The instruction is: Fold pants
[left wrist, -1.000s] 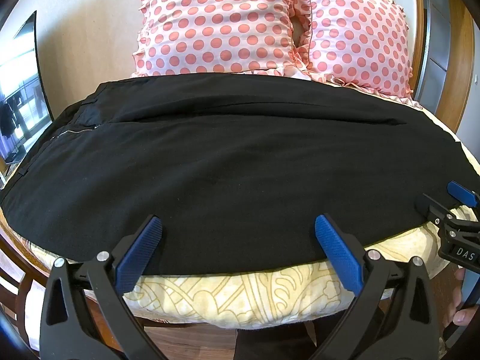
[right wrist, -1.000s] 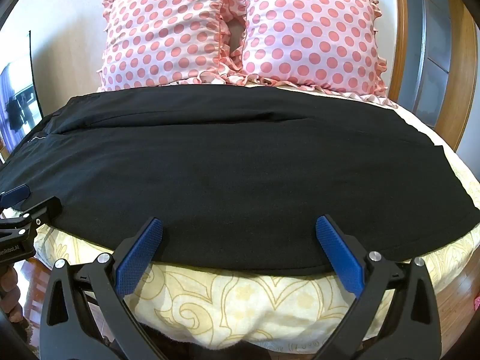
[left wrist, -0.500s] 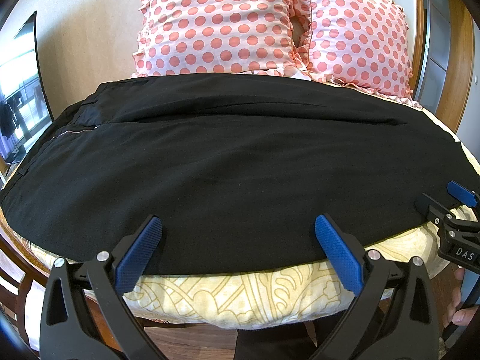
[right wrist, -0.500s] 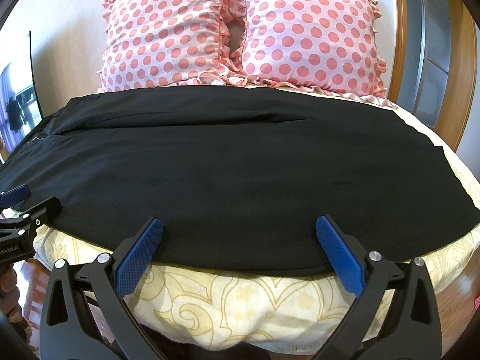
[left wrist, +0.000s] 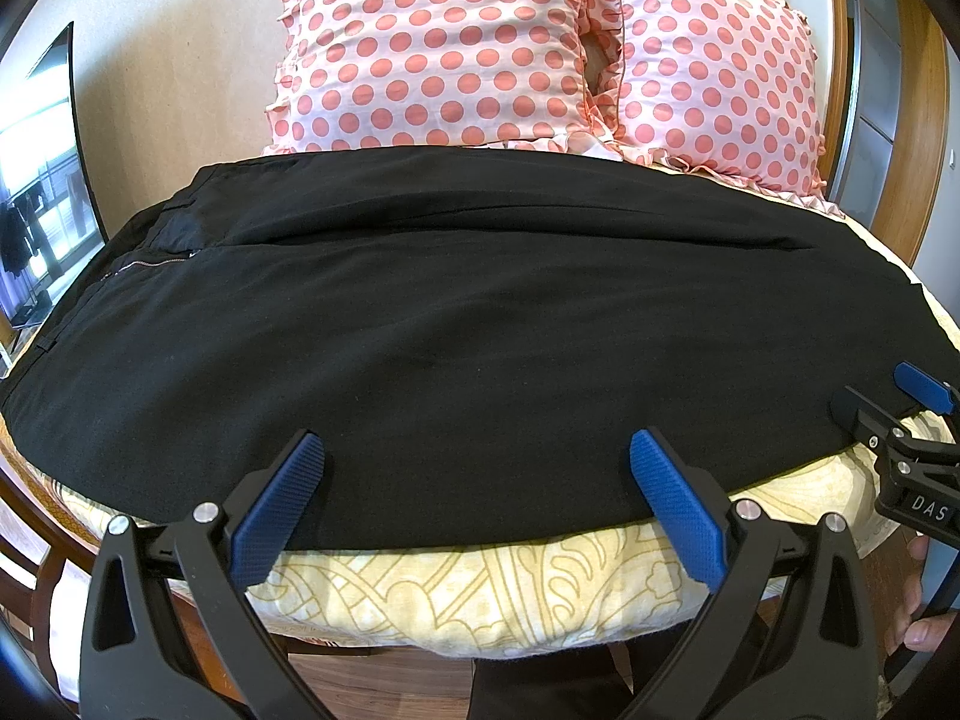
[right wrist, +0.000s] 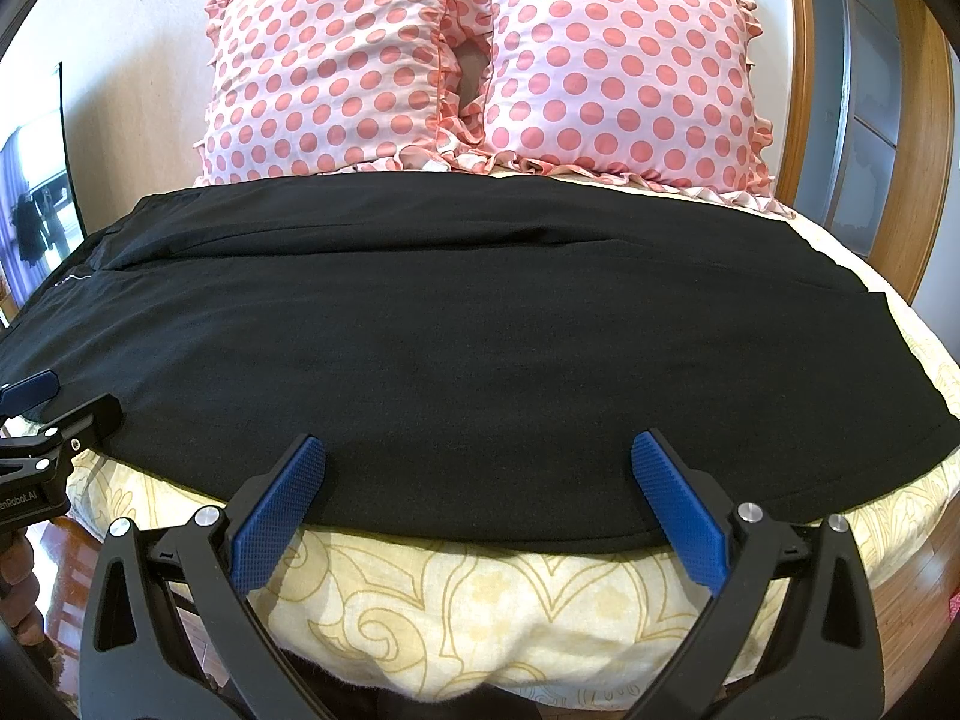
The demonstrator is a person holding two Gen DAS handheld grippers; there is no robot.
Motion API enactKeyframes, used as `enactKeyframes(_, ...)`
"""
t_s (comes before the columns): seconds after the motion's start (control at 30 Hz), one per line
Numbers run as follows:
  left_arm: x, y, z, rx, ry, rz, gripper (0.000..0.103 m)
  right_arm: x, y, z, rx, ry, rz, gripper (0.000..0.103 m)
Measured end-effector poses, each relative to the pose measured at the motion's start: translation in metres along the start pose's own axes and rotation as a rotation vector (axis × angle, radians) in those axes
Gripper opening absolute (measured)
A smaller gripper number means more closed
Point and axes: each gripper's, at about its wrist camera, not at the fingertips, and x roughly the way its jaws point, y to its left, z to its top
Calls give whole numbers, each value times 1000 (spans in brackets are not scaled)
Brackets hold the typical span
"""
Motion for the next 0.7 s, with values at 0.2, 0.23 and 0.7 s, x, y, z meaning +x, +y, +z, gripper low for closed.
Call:
enactKeyframes(0.2, 0, 0, 0, 0, 0, 0, 101, 0, 0, 0, 0, 0, 0, 102)
enactKeyframes(0.23, 0, 0, 0, 0, 0, 0, 101, 0, 0, 0, 0, -1, 0, 102)
enactKeyframes(0.7, 0, 0, 0, 0, 0, 0, 101, -1, -2, 1, 0, -3, 0, 102)
